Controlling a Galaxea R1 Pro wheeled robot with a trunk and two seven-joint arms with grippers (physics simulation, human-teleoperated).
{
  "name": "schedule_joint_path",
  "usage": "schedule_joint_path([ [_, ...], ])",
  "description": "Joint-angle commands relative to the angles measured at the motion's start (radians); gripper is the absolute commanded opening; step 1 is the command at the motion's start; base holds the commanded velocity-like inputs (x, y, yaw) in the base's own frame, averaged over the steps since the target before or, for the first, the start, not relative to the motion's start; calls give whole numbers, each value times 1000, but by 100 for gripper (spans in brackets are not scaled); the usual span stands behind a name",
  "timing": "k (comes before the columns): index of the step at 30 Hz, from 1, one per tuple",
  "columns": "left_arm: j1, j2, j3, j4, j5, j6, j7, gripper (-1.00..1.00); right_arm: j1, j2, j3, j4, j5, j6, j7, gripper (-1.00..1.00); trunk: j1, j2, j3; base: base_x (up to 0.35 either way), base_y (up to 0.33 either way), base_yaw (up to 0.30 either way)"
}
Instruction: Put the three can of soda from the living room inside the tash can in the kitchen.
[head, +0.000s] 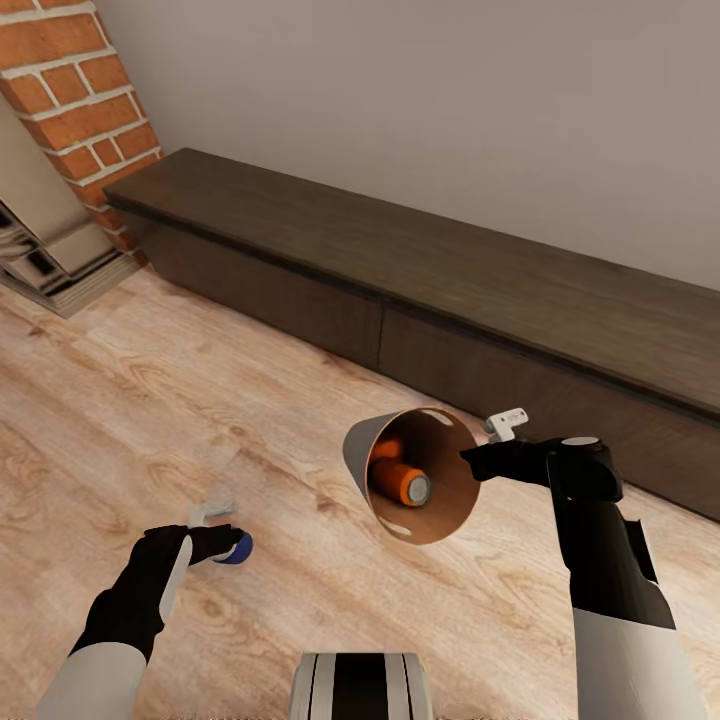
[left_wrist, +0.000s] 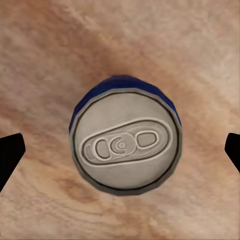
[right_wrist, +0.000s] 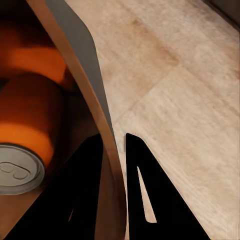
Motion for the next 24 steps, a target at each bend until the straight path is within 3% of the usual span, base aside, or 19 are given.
schedule_joint_path([
  [1, 0, 0, 0, 0, 0, 0, 0, 100, 0, 0, 3, 0, -24, 12, 4, -100, 0, 0, -4, 0, 0, 0],
  [9, 0, 0, -1, 0, 0, 0, 0, 100, 2, -1, 6, 0, -24, 12, 3, -100, 4, -2, -35, 0, 0, 0],
  [24, 0, 1, -1, 0, 0, -1, -1, 100, 4, -1, 6, 0, -24, 11, 3, -100, 4, -2, -35, 18, 0, 0],
])
